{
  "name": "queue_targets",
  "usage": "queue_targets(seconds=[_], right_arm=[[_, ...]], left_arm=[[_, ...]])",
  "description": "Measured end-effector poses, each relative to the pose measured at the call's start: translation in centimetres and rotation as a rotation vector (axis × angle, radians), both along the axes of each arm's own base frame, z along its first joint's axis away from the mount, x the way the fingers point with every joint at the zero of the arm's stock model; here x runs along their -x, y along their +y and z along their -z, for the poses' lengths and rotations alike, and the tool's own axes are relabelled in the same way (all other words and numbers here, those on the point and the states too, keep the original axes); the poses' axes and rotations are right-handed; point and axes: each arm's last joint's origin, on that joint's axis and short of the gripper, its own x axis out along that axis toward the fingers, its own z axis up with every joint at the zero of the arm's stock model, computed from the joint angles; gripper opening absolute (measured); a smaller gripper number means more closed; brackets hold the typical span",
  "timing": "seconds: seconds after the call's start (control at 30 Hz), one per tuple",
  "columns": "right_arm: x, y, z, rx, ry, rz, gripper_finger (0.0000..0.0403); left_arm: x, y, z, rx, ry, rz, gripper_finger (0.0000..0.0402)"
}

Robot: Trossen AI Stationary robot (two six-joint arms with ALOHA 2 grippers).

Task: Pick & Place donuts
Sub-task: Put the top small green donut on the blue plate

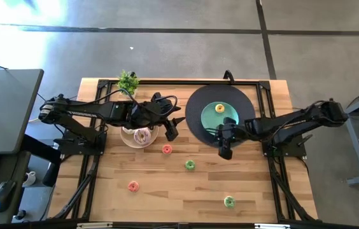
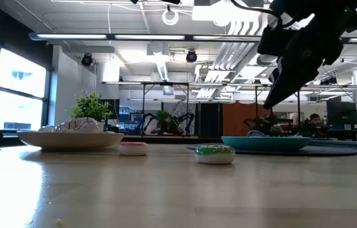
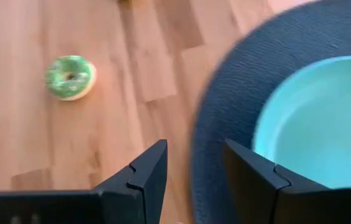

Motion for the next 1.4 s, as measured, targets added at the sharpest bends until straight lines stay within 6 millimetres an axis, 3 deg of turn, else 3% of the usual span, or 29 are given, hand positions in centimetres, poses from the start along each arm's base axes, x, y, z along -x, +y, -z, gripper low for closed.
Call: queue_targets(seconds=[0.17, 0.3, 0.43, 0.6, 0.77, 0.9, 1.03, 1.2, 1.4], right_arm=[[-2.2, 2.0, 0.4, -0.008, -0.14, -0.087, 0.0149], [-4.9, 3.8, 2.8, -0.003, -0.233, -0.175, 0.0149], [-7.2, 5.3, 4.9, -0.093, -0.188, -0.211, 0.0149], [-10.1, 6.5, 6.8, -0.004, -0.089, -0.241, 0.0149], [-12.0, 6.6, 7.7, 0.056, 0.057, -0.23, 0.0144], [-12.6, 6.8, 7.3, 0.05, 0.129, -0.256, 0.0099], [-12.5, 6.7, 5.1, 0.091, 0.213, -0.238, 0.0019], [-10.6, 4.6, -0.1, 0.295, 0.302, -0.144, 0.0027], [-5.4, -0.8, -2.3, 0.321, 0.334, 0.109, 0.0012]], left_arm=[[0.0, 0.0, 0.0, 0.0, 0.0, 0.0, 0.0197], [0.0, 0.0, 0.0, 0.0, 0.0, 0.0, 0.0197], [0.0, 0.0, 0.0, 0.009, -0.005, -0.005, 0.0197], [0.0, 0.0, 0.0, 0.044, -0.015, -0.019, 0.0197], [0.3, -0.2, 0.6, 0.082, 0.055, 0.042, 0.0197], [0.5, -0.5, 1.2, 0.132, 0.122, 0.137, 0.0197], [1.2, -0.6, 2.1, 0.19, 0.241, 0.176, 0.0197], [2.3, -0.5, 3.2, 0.225, 0.385, 0.12, 0.0197], [2.9, -0.8, 3.6, 0.211, 0.437, 0.038, 0.0197]])
